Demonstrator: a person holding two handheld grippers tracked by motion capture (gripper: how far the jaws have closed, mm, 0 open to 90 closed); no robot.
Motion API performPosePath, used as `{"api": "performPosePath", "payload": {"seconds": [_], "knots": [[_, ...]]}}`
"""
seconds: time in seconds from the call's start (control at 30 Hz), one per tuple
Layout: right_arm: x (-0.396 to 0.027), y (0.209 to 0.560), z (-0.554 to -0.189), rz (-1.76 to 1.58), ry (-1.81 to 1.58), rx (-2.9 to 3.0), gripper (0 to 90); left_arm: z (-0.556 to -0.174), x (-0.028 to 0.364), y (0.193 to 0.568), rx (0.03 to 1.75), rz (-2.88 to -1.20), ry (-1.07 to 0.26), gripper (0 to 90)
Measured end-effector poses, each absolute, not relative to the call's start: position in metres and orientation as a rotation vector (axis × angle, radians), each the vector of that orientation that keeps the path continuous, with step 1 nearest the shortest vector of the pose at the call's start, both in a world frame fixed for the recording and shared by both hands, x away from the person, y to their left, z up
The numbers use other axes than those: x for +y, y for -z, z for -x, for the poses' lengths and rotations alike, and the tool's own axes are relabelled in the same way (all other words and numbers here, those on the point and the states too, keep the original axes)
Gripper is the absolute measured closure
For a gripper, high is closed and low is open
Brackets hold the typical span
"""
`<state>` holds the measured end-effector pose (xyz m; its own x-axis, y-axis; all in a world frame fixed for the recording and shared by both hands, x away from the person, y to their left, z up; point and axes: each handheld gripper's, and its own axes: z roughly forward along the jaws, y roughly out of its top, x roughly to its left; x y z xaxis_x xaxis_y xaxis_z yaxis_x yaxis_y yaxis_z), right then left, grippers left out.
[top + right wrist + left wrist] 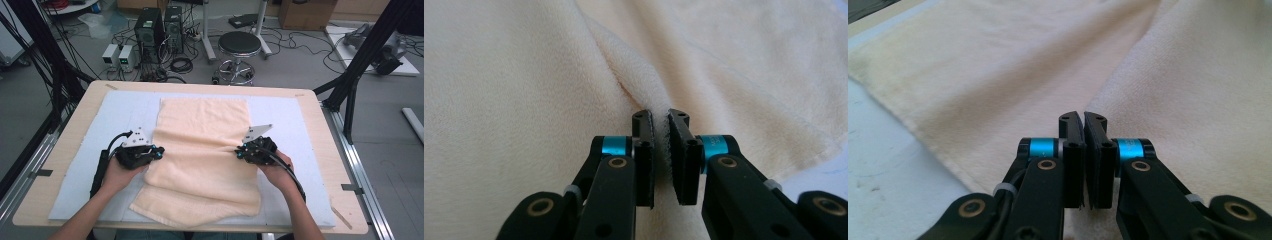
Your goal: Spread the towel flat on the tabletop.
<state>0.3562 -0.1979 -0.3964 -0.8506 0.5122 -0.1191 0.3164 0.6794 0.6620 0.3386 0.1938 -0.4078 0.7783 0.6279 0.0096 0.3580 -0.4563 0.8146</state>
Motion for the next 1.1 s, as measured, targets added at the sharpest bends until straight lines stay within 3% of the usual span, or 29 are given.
{"api": "performPosePath", "payload": {"seconds": [0.13,0.27,0.6,0.83,0.97,1.1], "knots": [[-0.197,0.411,-0.375,-0.737,-0.954,2.594,76.8,-0.356,0.193,0.42,0.827,-2.085,-0.403,83.9],[-0.201,0.407,-0.373,-0.741,-0.981,2.569,69.8,-0.355,0.201,0.415,0.833,-2.029,-0.369,72.1],[-0.207,0.376,-0.326,-0.62,-1.082,2.537,61.4,-0.32,0.217,0.384,0.695,-2.047,-0.402,57.4],[-0.201,0.392,-0.29,-0.542,-1.154,2.642,55.2,-0.288,0.217,0.398,0.586,-2.076,-0.308,45.5],[-0.198,0.409,-0.279,-0.532,-1.135,2.722,54.3,-0.282,0.212,0.412,0.543,-2.154,-0.272,44.7],[-0.19,0.424,-0.278,-0.499,-1.064,2.803,54.7,-0.291,0.202,0.424,0.552,-2.251,-0.295,54.7]]}}
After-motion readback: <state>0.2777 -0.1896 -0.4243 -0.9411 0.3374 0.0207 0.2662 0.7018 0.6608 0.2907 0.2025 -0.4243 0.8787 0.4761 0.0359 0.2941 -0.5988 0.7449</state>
